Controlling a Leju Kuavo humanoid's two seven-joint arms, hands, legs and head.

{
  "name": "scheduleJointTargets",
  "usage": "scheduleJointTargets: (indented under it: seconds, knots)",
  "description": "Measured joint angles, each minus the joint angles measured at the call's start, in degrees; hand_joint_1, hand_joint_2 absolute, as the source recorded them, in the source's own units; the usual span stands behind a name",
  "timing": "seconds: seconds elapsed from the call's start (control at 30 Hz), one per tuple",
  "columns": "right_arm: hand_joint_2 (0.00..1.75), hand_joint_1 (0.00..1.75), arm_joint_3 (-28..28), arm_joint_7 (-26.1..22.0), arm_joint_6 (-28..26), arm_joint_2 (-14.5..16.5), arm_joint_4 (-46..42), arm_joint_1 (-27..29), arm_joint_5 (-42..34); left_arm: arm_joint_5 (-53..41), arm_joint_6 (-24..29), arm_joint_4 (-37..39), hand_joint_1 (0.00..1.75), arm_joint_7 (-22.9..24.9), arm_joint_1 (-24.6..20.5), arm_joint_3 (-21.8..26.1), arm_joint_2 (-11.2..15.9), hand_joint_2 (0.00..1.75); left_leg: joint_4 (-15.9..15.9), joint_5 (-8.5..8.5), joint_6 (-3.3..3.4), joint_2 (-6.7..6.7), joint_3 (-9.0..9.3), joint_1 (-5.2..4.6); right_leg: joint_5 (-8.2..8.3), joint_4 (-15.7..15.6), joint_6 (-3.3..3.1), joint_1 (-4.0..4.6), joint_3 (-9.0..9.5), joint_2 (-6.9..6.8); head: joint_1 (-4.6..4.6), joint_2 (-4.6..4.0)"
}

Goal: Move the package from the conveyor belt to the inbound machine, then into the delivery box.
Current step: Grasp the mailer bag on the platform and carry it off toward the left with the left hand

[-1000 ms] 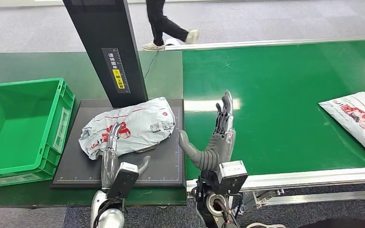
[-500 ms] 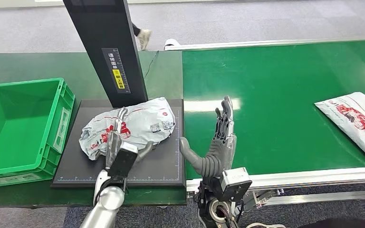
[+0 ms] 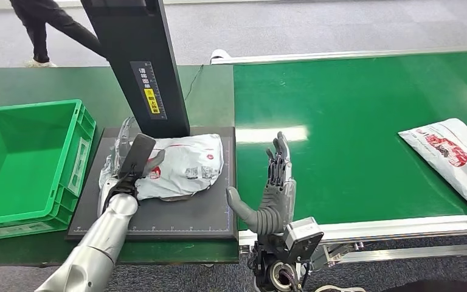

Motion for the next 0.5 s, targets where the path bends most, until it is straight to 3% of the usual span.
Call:
scheduleJointTargets:
  seconds: [0.2, 0.47, 0.5]
  knots:
    - [1.75, 0.00, -1.01, 0.00, 0.40, 0.00, 0.05, 1.21, 0.03, -3.82, -1.38, 4.74, 0.00, 3.30, -1.62, 0.20, 1.04, 1.75, 0.00, -0.01, 0.00, 0.00, -0.01, -0.01, -0.01, -0.01, 0.01, -0.01, -0.01, 0.00, 0.00, -0.01]
    - [1.75, 0.00, -2.54, 0.00, 1.95, 0.41, 0.08, 1.84, -1.18, -6.10, -4.50, 6.63, 0.02, 3.03, -1.53, -0.01, 0.81, 1.75, 0.00, -0.01, 0.00, -0.01, -0.01, -0.01, -0.01, -0.02, 0.01, -0.01, 0.00, -0.01, 0.00, 0.00]
    - [1.75, 0.00, -2.71, 0.00, 2.08, 0.48, 0.09, 1.84, -1.28, -6.28, -4.77, 6.68, 0.37, 2.67, -1.51, -0.07, 0.74, 1.75, 0.00, -0.01, 0.00, -0.01, -0.01, -0.01, -0.01, -0.01, 0.01, -0.01, 0.01, -0.01, 0.00, 0.00]
